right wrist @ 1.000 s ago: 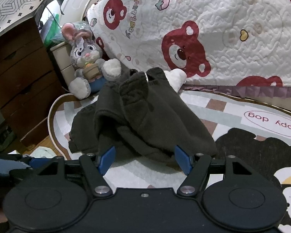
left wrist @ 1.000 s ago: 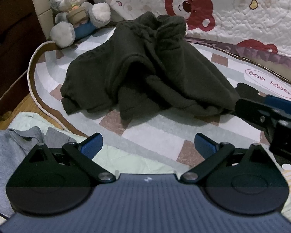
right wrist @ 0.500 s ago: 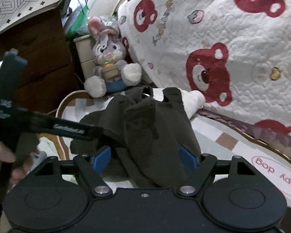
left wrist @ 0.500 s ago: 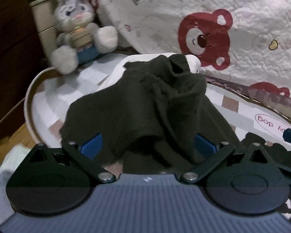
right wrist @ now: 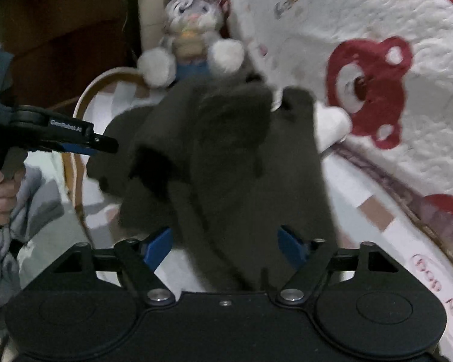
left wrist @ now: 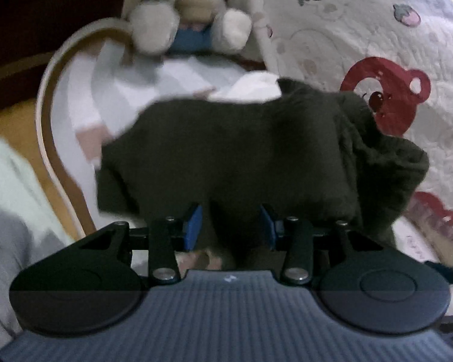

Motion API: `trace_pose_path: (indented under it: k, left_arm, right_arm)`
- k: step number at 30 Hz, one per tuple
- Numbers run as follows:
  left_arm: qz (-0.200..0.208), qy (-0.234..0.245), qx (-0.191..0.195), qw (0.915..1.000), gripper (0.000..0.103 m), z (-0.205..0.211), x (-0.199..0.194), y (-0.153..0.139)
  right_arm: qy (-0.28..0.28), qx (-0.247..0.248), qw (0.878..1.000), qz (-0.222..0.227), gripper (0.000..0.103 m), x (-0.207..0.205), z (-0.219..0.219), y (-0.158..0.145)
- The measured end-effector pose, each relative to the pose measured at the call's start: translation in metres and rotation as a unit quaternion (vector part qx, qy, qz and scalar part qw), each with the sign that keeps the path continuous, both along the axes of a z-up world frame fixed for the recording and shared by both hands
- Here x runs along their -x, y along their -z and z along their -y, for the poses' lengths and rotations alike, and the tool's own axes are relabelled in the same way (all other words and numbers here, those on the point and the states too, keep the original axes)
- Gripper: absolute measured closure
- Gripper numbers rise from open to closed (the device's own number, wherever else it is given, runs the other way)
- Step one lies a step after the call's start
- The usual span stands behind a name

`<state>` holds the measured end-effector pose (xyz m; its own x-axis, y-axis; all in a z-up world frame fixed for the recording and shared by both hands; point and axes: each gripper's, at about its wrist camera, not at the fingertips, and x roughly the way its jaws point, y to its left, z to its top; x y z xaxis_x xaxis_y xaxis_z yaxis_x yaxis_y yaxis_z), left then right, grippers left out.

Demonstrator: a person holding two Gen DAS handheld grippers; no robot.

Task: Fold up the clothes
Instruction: 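Grasp the sweater with the left gripper while the right gripper grasps another part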

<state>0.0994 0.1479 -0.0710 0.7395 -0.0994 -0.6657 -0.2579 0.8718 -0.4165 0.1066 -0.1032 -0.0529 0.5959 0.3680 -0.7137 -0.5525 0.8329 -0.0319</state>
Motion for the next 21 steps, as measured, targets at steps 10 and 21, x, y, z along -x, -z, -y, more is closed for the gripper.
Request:
trace_pose_path:
  k: [10,21]
  left_arm:
    - [0.053,0.082,0.047,0.9941,0.045,0.026,-0.01,0.003]
    - [0.033,0.124,-0.11,0.9857,0.047,0.036,-0.054,-0.008]
  right_arm:
    - [-0.039,0.149,0.983,0.1,0.023,0.015,-0.038,0.048]
    - [-0.051,0.176,0.976,0.116,0.023,0.021,-0.034,0.048]
